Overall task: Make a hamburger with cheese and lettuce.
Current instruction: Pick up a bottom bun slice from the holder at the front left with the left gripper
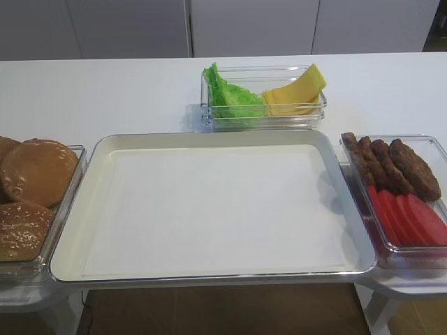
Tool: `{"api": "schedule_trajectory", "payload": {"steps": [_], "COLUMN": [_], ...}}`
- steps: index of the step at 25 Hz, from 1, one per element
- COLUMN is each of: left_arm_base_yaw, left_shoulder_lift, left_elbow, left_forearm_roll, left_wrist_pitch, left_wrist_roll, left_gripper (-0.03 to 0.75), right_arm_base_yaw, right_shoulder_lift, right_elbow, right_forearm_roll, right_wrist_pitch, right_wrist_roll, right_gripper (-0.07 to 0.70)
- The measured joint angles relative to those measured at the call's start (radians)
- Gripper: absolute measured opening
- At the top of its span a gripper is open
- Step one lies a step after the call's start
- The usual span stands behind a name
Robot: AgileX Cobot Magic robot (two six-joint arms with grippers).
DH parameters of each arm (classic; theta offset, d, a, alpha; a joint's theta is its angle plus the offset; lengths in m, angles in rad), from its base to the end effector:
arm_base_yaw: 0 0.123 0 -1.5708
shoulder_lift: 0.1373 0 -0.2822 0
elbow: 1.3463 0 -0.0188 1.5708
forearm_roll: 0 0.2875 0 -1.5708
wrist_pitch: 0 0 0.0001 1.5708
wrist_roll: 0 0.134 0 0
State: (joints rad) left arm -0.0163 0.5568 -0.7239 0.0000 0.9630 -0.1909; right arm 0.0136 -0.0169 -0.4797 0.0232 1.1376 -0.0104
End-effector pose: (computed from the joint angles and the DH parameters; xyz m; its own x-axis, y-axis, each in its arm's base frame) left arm 0.1583 -0.0026 0.3068 -0.6420 -0.1793 -0.7454 -0.1075 0.9837 -0.1441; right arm 0.0632 0.0037 0.2605 -0.5258 -0.0078 -0.8506 -0.0318 0.9994 0.0105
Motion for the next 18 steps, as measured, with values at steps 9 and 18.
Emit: {"api": "schedule_trajectory", "payload": {"steps": [9, 18], "left_arm_base_yaw": [0.024, 0.22], "left_shoulder_lift": [0.467, 0.757], "left_elbow": [-0.225, -0.363], "left_forearm_roll": [-0.049, -0.261], "left_wrist_pitch": [-0.068, -0.068], "left_wrist_roll": [-0.002, 0.115], "left_gripper": [0.433, 0.433], "right_arm_base_yaw": [0.0, 0.0], "right_shoulder_lift": [0.0, 0.0], "right_elbow": [0.0, 0.0], "right_forearm_roll": [0.0, 0.0], "right_wrist_pitch": [0.0, 0.0], "right_wrist_roll": [0.0, 0.0], "right_gripper": [0.561, 0.561]}}
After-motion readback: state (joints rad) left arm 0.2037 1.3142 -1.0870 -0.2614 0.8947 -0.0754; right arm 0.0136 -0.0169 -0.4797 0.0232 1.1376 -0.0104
